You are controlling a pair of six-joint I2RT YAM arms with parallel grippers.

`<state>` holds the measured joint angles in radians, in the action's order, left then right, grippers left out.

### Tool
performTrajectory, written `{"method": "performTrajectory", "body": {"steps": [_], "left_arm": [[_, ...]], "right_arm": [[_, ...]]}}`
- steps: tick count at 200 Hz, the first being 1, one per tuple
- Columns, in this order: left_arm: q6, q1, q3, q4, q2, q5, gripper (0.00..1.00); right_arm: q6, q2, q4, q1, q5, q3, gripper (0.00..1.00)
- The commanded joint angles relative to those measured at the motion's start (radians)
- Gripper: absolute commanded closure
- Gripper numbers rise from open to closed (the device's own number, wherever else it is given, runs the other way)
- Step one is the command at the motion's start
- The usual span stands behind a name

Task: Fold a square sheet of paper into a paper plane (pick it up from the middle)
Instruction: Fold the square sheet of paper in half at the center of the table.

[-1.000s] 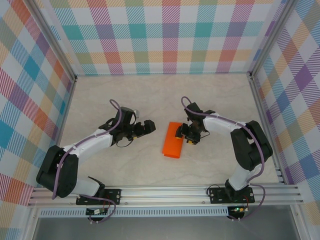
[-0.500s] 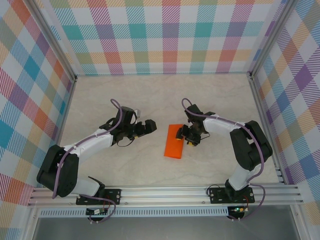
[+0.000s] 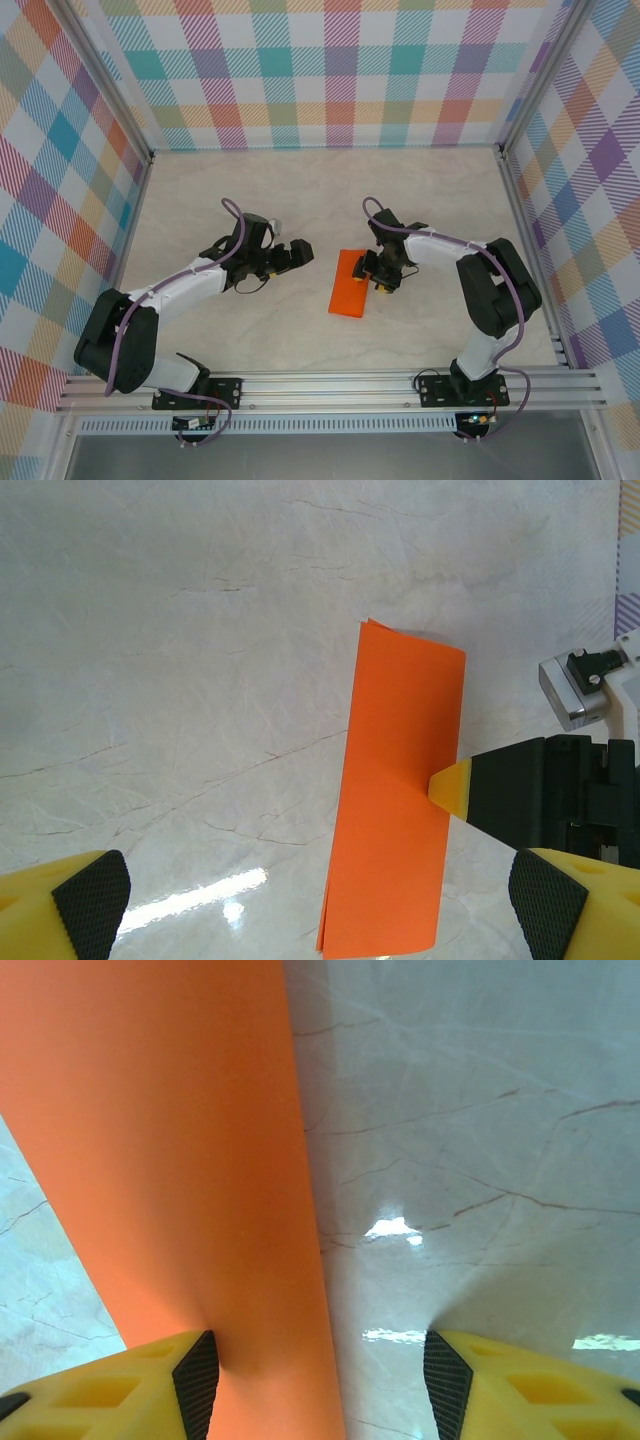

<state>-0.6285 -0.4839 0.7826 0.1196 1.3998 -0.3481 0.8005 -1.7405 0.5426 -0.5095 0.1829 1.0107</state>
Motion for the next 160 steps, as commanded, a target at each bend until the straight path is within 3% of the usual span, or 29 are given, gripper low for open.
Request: {"method": "performTrajectory", "body": {"steps": [1, 95, 160], "left_arm": [[-0.002, -0.013, 0.019, -0.026, 0.014, -0.011, 0.0], [-0.004, -0.013, 0.013, -0.038, 0.023, -0.014, 0.0], [-0.003, -0.013, 0.011, -0.034, 0.02, -0.015, 0.0]], "right_arm": [[0.024, -0.033, 0.014, 0.006, -0.031, 0.01, 0.4], [0.029, -0.103, 0.101, 0.006, -0.066, 0.057, 0.4], [0.016, -0.047, 0.055, 0.006, -0.026, 0.038, 0.42]]}}
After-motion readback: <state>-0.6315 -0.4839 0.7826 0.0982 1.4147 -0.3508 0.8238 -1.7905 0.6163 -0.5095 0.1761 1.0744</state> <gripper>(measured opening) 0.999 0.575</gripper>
